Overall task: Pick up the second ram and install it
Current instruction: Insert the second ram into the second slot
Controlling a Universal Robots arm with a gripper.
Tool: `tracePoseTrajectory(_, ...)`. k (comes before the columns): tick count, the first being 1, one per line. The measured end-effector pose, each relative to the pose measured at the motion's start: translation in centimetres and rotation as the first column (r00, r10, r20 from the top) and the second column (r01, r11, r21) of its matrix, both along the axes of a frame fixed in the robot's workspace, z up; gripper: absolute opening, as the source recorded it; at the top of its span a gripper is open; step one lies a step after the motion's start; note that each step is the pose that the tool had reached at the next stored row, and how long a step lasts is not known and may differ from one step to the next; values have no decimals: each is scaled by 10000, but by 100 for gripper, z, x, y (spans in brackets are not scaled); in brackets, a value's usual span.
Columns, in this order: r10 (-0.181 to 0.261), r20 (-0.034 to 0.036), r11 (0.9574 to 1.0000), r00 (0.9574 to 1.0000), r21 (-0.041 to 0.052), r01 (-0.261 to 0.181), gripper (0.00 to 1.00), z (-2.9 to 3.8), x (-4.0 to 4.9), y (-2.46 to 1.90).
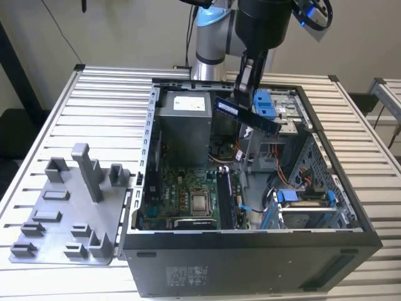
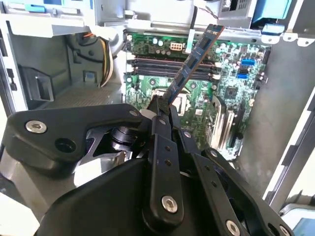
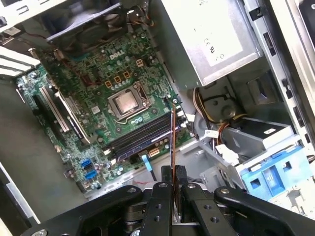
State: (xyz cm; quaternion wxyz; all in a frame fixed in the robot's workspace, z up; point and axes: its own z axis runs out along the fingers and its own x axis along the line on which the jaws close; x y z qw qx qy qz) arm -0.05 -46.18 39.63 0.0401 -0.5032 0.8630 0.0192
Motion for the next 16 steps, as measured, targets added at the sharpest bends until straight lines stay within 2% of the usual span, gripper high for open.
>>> tracePoseTrajectory(4,-453,0,9990,9990,0,453,14,0,0,-1)
tracePoseTrajectory(8,-896,0,9960,9960,1,896,14,-1,0,0)
tracePoseTrajectory(12,-1350,0,9908,9908,0,1350,14,-1,0,-1)
tracePoseTrajectory(16,-1833,0,9831,9831,0,1833,14,-2,0,-1)
